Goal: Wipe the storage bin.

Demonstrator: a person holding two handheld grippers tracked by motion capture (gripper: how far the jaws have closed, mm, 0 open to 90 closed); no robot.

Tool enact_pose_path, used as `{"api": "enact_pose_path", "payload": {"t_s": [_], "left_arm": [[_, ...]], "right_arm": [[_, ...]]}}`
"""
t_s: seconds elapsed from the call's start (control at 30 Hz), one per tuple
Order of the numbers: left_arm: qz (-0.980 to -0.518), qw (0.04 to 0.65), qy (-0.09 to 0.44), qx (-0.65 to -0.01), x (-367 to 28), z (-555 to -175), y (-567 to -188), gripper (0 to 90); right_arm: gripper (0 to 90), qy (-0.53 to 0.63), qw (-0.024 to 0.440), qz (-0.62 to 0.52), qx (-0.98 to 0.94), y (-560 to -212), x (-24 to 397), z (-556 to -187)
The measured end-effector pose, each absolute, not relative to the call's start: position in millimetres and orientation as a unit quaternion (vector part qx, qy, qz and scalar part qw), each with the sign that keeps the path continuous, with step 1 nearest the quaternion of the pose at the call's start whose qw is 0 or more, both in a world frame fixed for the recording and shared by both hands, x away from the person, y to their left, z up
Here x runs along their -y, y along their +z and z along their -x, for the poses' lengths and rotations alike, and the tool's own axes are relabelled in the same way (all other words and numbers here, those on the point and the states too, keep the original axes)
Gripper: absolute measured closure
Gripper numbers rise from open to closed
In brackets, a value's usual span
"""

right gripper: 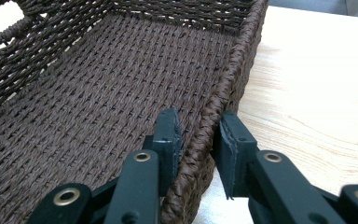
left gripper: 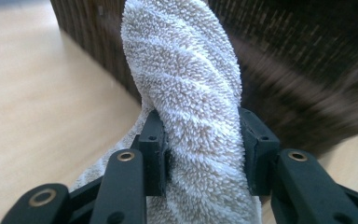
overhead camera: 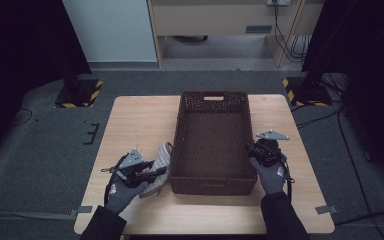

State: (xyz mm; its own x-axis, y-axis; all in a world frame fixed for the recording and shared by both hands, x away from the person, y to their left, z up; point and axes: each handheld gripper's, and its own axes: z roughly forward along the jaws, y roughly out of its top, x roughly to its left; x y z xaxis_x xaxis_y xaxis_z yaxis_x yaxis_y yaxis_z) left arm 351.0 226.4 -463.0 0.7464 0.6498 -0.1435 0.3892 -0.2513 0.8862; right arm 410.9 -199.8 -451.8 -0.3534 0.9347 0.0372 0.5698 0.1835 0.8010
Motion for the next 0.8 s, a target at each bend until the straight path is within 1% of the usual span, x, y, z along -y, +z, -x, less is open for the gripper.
{"api": "enact_pose_path", "payload": {"t_s": [0.07,0.17,0.2,0.23,0.27,0.3,0.37,0.47,0.5,0.53,0.63,0.67,0.77,0.8], "left_arm": [[-0.780,0.524,0.128,-0.319,-227,-343,-456,58.2],[-0.788,0.517,0.131,-0.308,-223,-337,-457,58.1],[-0.788,0.517,0.131,-0.308,-223,-337,-457,58.1],[-0.793,0.510,0.124,-0.310,-221,-339,-463,58.1],[-0.793,0.510,0.124,-0.310,-221,-339,-463,58.1],[-0.801,0.497,0.119,-0.313,-219,-341,-470,58.1],[-0.812,0.479,0.116,-0.312,-216,-341,-478,58.1],[-0.829,0.452,0.107,-0.312,-211,-340,-490,58.1],[-0.829,0.452,0.107,-0.312,-211,-340,-490,58.1],[-0.832,0.446,0.103,-0.313,-210,-339,-494,58.1],[-0.826,0.451,0.108,-0.320,-212,-338,-493,58.1],[-0.824,0.454,0.109,-0.322,-214,-337,-492,58.1],[-0.815,0.466,0.115,-0.324,-217,-334,-487,58.1],[-0.803,0.486,0.118,-0.324,-222,-331,-478,58.1]], "right_arm": [[65.2,0.378,0.247,-0.513,-0.730,-452,200,-410],[56.7,0.390,0.246,-0.505,-0.730,-451,204,-408],[56.7,0.390,0.246,-0.505,-0.730,-451,204,-408],[52.1,0.402,0.249,-0.491,-0.732,-448,207,-404],[52.1,0.402,0.249,-0.491,-0.732,-448,207,-404],[50.6,0.404,0.247,-0.482,-0.737,-445,208,-400],[50.5,0.404,0.239,-0.474,-0.745,-444,210,-395],[51.9,0.394,0.231,-0.472,-0.754,-447,211,-392],[51.9,0.394,0.231,-0.472,-0.754,-447,211,-392],[57.2,0.394,0.220,-0.473,-0.757,-450,212,-393],[65.1,0.388,0.216,-0.475,-0.759,-453,208,-394],[67.1,0.382,0.221,-0.477,-0.760,-452,207,-394],[69.6,0.378,0.223,-0.485,-0.757,-451,206,-394],[71.3,0.374,0.224,-0.494,-0.752,-450,204,-394]]}}
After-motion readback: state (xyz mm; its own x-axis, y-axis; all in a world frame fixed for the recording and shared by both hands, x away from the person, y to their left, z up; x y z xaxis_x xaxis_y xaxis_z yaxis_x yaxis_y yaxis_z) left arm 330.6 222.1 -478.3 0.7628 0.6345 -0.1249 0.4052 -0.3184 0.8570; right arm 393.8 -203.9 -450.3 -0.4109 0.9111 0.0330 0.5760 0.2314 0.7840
